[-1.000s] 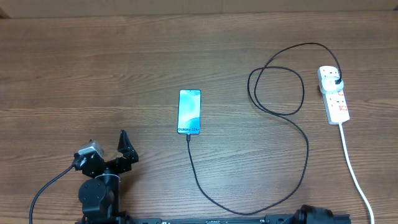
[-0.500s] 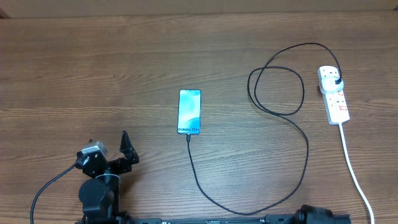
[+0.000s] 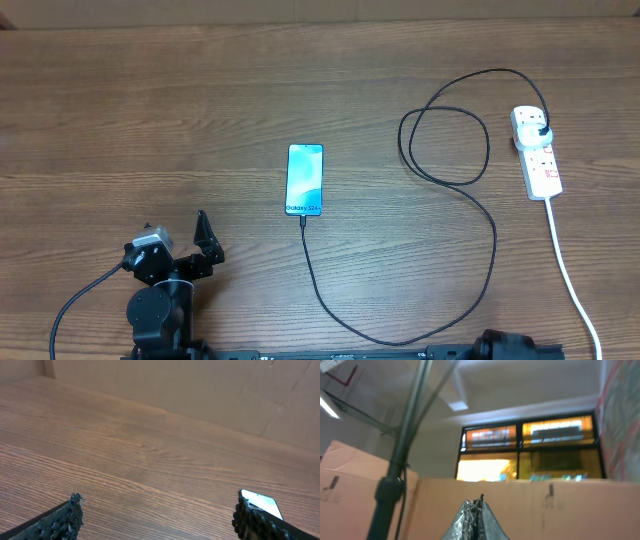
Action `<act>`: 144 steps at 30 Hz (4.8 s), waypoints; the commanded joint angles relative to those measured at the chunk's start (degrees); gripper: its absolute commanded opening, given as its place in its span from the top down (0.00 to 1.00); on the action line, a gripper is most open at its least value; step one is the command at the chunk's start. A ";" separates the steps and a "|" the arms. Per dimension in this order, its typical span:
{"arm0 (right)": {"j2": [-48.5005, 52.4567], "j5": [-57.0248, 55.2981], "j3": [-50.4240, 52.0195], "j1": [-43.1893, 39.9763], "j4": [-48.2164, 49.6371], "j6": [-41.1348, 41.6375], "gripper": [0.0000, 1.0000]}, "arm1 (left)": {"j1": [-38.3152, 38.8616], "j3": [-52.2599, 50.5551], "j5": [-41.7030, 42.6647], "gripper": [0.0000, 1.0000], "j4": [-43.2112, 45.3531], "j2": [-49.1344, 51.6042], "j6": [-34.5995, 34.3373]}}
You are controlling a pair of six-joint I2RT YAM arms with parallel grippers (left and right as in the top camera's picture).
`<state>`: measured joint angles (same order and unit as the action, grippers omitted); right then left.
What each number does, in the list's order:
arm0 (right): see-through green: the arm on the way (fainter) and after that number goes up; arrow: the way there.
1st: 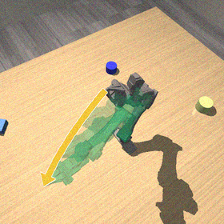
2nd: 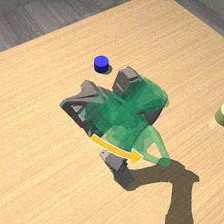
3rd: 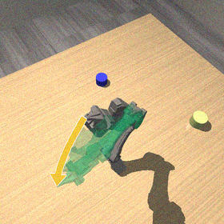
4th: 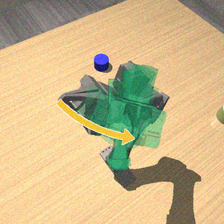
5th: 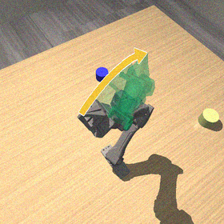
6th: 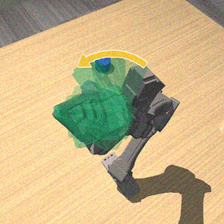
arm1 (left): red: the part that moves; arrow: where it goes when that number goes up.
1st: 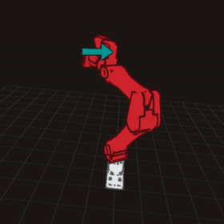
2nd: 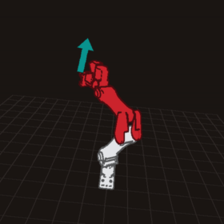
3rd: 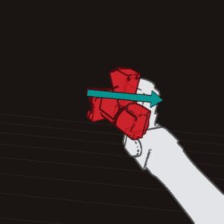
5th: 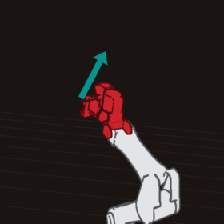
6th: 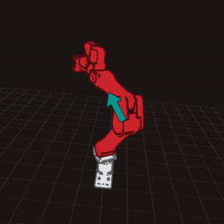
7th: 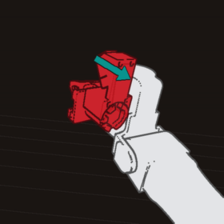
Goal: Plug charger to phone and switch on socket
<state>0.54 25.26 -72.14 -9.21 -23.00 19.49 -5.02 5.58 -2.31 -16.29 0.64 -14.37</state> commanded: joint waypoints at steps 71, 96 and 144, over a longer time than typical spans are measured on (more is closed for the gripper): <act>-0.20 -22.18 68.78 7.87 20.79 -4.55 0.00 | -0.22 -0.57 0.44 0.01 0.04 -0.35 1.53; 0.02 -22.18 68.83 7.87 11.82 -4.55 0.00 | -0.22 -0.57 0.44 0.01 0.04 -0.35 1.53; -0.33 -26.03 71.71 7.87 18.45 -6.16 0.00 | -0.22 -0.57 0.44 0.00 0.04 -0.35 1.53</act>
<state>0.73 0.10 -1.06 -1.45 -4.73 14.72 -5.02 5.37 -2.31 -16.29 0.64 -14.35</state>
